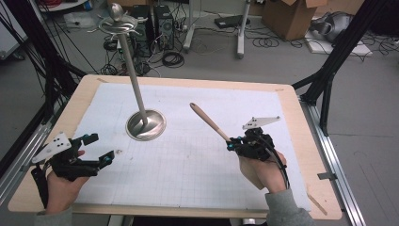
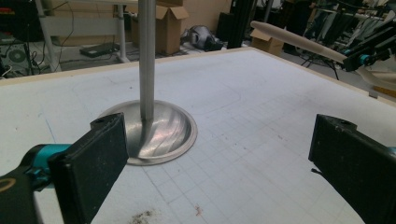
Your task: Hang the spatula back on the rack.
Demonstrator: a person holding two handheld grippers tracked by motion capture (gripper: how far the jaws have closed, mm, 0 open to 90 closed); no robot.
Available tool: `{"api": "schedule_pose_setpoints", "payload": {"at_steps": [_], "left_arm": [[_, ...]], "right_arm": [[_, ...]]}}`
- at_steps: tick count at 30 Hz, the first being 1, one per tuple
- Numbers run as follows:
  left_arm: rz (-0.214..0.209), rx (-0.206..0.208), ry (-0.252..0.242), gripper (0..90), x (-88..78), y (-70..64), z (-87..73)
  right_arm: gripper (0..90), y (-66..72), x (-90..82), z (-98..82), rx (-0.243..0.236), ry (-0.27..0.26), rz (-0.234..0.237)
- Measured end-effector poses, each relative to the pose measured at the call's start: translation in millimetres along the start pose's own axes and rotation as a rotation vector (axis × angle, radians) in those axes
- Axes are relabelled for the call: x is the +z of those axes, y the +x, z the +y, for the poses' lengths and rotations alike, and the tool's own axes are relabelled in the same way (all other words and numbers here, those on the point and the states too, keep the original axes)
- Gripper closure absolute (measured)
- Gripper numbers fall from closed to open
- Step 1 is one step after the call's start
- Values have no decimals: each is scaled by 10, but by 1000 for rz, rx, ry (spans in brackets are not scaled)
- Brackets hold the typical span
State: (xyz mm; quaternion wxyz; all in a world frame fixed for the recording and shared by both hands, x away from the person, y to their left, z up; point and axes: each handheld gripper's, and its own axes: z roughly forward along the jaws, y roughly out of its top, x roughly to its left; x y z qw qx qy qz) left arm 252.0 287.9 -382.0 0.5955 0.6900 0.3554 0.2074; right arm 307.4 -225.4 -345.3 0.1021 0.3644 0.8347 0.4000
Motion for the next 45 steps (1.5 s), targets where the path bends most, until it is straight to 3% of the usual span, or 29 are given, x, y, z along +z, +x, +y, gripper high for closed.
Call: {"api": "schedule_pose_setpoints", "payload": {"at_steps": [8, 13, 25, 32, 45], "left_arm": [[-4, 6, 10, 52, 6, -4, -8], [2, 0, -1, 52, -21, 7, 0], [16, -9, -11, 52, -79, 55, 0], [19, -13, -12, 52, -88, 69, -3], [18, -16, -11, 52, -89, 75, -12]], "right_arm": [[785, 28, -143, 163, -18, -15, 6], [786, 89, -159, 250, -47, 2, 3], [786, 166, -198, 426, -51, -35, 40], [786, 247, -256, 569, -92, -33, 51], [786, 336, -356, 788, -119, -65, 57]]}}
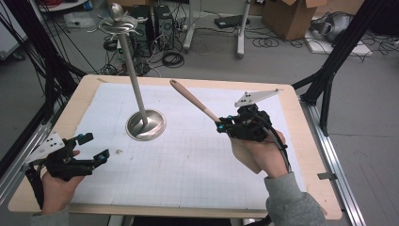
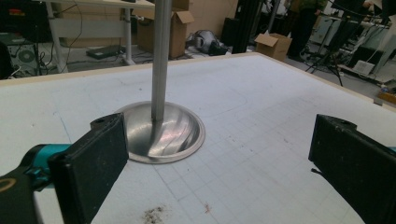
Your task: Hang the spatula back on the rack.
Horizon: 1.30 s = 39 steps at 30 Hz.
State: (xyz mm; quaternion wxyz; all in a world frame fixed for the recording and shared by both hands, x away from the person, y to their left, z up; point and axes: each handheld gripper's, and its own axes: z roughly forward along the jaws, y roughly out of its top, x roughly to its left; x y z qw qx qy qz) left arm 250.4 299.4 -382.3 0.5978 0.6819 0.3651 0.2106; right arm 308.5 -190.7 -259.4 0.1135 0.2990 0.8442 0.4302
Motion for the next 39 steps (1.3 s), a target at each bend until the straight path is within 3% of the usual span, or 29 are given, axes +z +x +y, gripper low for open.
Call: {"api": "schedule_pose_setpoints", "payload": {"at_steps": [19, 39], "left_arm": [[1, 1, 2, 52, 19, 4, 0], [-17, 11, 12, 52, 57, -56, -1]], "right_arm": [[786, -59, 5, 184, 0, -60, 29], [786, 135, -222, 422, -53, -96, 10]]}}
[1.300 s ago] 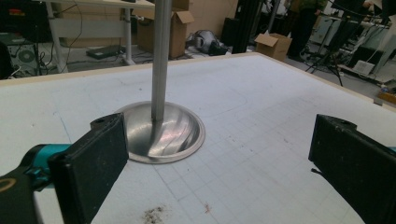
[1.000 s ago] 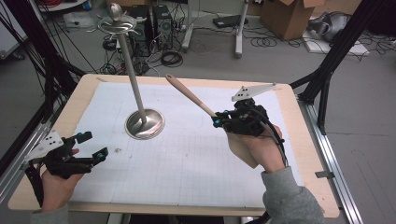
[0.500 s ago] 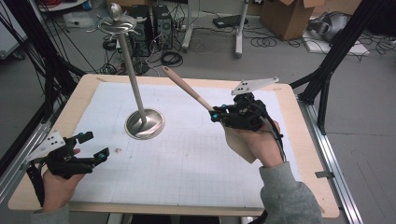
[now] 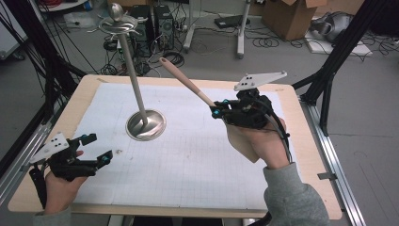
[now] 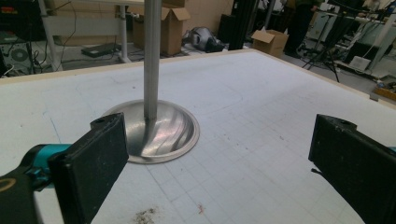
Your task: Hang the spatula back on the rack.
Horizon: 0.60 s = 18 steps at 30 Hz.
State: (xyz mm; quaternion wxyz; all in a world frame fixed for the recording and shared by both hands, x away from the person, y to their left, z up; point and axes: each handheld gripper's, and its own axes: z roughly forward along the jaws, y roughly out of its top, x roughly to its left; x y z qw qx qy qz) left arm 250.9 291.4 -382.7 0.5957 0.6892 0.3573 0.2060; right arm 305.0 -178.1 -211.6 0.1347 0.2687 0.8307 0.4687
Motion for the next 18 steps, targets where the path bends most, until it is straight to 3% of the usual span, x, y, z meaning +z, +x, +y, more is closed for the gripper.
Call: {"api": "schedule_pose_setpoints", "payload": {"at_steps": [18], "left_arm": [[1, -6, -12, 52, -34, 12, 7]], "right_arm": [[786, 70, -3, 255, -45, -17, 13]]}}
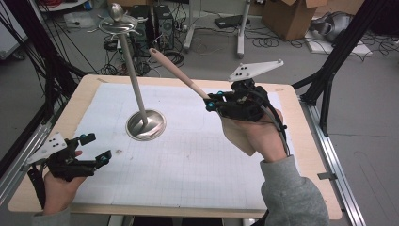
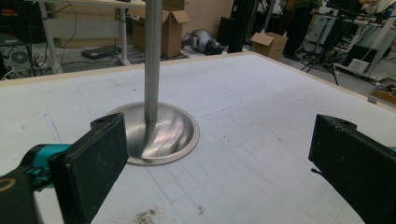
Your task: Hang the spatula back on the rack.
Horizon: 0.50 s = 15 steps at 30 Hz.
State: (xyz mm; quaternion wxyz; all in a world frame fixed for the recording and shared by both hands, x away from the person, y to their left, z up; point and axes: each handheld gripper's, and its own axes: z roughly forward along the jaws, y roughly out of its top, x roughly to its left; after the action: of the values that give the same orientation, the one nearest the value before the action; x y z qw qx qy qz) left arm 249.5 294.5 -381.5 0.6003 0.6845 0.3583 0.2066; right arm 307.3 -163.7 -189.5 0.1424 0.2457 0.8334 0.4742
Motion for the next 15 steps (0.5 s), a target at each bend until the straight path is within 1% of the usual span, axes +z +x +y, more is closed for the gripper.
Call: {"api": "schedule_pose_setpoints", "payload": {"at_steps": [8, 15], "left_arm": [[-1, 1, -1, 52, -11, 5, 2], [0, -1, -4, 52, -18, 3, 2]], "right_arm": [[786, 15, 8, 105, -10, -5, 0], [786, 11, -6, 163, -14, -12, 2]]}}
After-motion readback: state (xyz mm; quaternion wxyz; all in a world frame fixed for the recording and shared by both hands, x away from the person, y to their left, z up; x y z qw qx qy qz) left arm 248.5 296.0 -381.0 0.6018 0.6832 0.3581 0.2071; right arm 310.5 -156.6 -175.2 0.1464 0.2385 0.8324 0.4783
